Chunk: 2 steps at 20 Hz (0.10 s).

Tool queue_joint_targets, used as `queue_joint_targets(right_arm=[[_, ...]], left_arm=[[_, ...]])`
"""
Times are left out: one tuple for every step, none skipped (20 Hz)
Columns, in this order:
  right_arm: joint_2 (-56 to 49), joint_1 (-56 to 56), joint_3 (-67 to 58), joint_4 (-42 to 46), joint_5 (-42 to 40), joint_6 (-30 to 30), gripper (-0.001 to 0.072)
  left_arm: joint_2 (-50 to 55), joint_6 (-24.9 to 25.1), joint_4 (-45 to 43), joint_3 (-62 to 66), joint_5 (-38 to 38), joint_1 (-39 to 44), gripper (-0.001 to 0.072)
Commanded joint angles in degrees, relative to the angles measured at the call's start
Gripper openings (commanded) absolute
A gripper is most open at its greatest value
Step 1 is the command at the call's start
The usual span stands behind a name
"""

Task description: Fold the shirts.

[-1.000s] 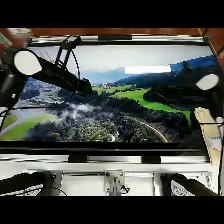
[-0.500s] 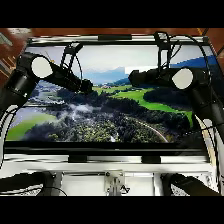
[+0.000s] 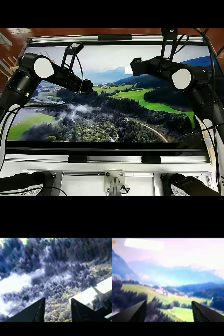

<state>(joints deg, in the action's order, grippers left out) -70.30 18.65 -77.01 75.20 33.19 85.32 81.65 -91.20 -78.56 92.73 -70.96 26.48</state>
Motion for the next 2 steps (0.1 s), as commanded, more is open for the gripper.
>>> queue_joint_targets(right_arm=[[0.07,0.02,-0.07,0.31,-10.78,0.13,0.0663],[0.07,0.02,-0.07,0.31,-13.99,0.13,0.0663]], left_arm=[[0.44,0.02,0.09,-0.02,0.02,-0.02,0.0398],[0.48,0.02,0.09,-0.02,0.02,-0.04,0.0398]])
